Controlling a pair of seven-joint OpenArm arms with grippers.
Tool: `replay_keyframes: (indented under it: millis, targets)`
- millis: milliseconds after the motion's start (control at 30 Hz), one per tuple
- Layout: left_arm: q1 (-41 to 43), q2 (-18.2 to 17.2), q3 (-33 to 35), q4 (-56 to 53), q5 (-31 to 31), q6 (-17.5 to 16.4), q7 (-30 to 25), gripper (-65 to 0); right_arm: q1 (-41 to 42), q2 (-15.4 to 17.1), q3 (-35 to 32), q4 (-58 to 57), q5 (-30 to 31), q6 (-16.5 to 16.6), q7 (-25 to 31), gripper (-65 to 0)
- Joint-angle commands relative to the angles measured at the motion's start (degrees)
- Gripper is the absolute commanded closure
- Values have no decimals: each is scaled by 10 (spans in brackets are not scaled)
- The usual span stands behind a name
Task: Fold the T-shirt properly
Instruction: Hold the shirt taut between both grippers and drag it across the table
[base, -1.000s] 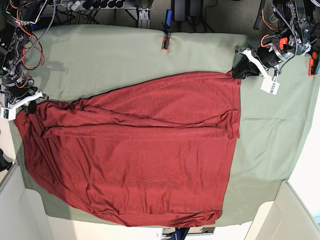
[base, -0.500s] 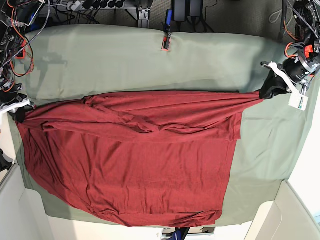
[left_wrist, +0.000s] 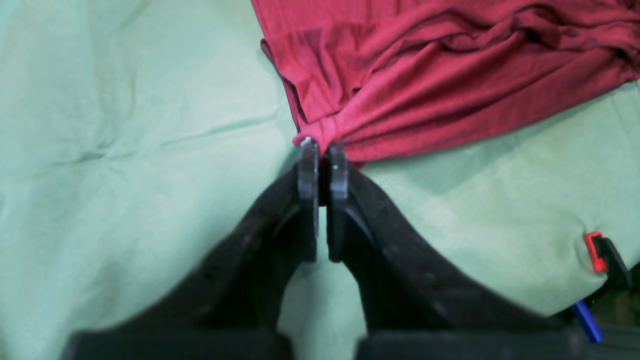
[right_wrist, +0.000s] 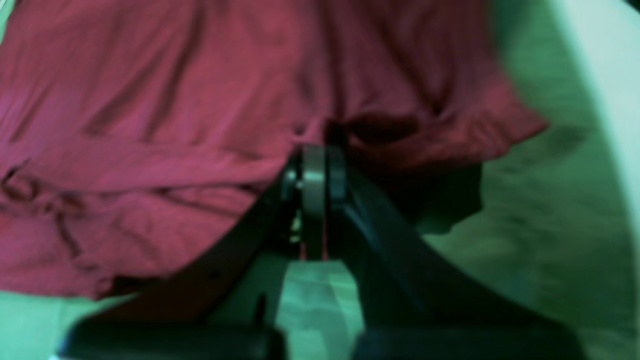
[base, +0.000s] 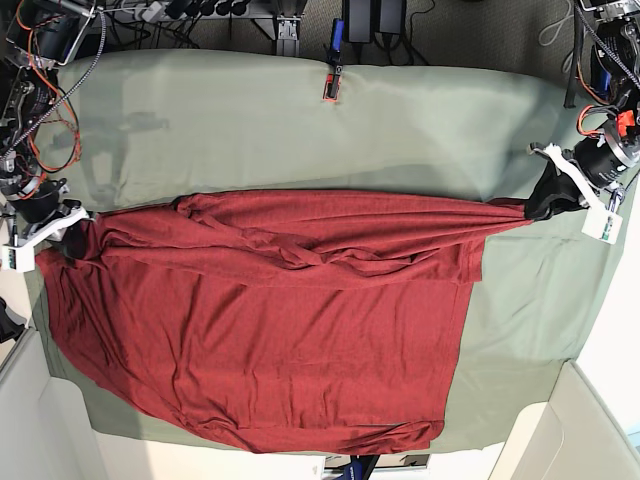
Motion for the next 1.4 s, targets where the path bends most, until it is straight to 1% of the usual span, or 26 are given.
replay_keyframes:
  millis: [0, 67, 100, 133, 167, 267, 333, 400, 500, 567, 633, 700, 767, 833, 900, 967, 1133, 1233, 1300, 1367]
  targets:
    - [-4, -11, -3, 3, -8, -5, -12, 0, 7, 9, -1, 10, 9, 4, 12, -66]
    - [-4, -11, -3, 0, -8, -5, -12, 0, 5, 10, -3, 10, 9, 1, 8, -206]
    - [-4, -11, -3, -1, -8, -5, -12, 0, 5, 10, -3, 10, 9, 1, 0, -259]
    - [-4, -11, -3, -1, -8, -5, -12, 0, 5, 10, -3, 10, 10, 1, -10, -290]
    - [-4, -11, -3, -1, -8, -5, -12, 0, 5, 10, -3, 10, 10, 1, -20, -296]
    - [-4, -11, -3, -1, -8, -5, -2, 0, 4, 10, 2, 10, 12, 1, -44, -295]
    - [1, -11, -3, -1, -8, -5, 1, 0, 3, 10, 9, 10, 41, 3, -58, -295]
    - [12, -11, -3, -1, -9, -5, 1, 0, -2, 9, 10, 12, 61, 17, -62, -295]
    - [29, -11, -3, -1, -9, -5, 1, 0, -14, 5, 9, 22, 74, 21, -66, -295]
    - [35, -11, -3, -1, -9, -5, 1, 0, -23, -3, 9, 29, 73, 21, -66, -295]
    - [35, -9, -3, -1, -9, -5, 1, 0, -24, -15, 9, 27, 62, 21, -65, -295]
    - [35, -8, -3, -1, -10, -5, 0, 0, -24, -26, 4, 19, 35, 20, -55, -295]
    - [35, -7, -3, -1, -11, -5, 0, 0, -24, -32, -3, 13, -5, 6, -35, -295]
    - [35, -8, -3, -1, -10, -5, 0, 0, -24, -33, -3, 12, -29, -13, -23, -295]
    - [35, -8, -3, -1, -10, -5, 0, 0, -22, -33, 0, 12, -45, -18, -17, -295]
    - [35, -8, -3, -1, -7, -5, 1, 0, -23, -29, 5, 12, -48, -29, -18, -295]
    - [35, -8, -3, -1, -1, -5, 0, 0, -24, -29, 13, 12, -56, -40, -11, -295]
    - [35, -8, -3, -1, -3, -5, -4, 0, -24, -29, -2, 9, -56, -40, -4, -295]
    - [35, -8, -3, -1, -4, -5, -4, 0, -23, -29, -17, -4, -63, -41, 12, -295]
    - [35, -8, -3, -1, -4, -5, -4, 0, -20, -29, -33, -24, -76, -59, 27, -295]
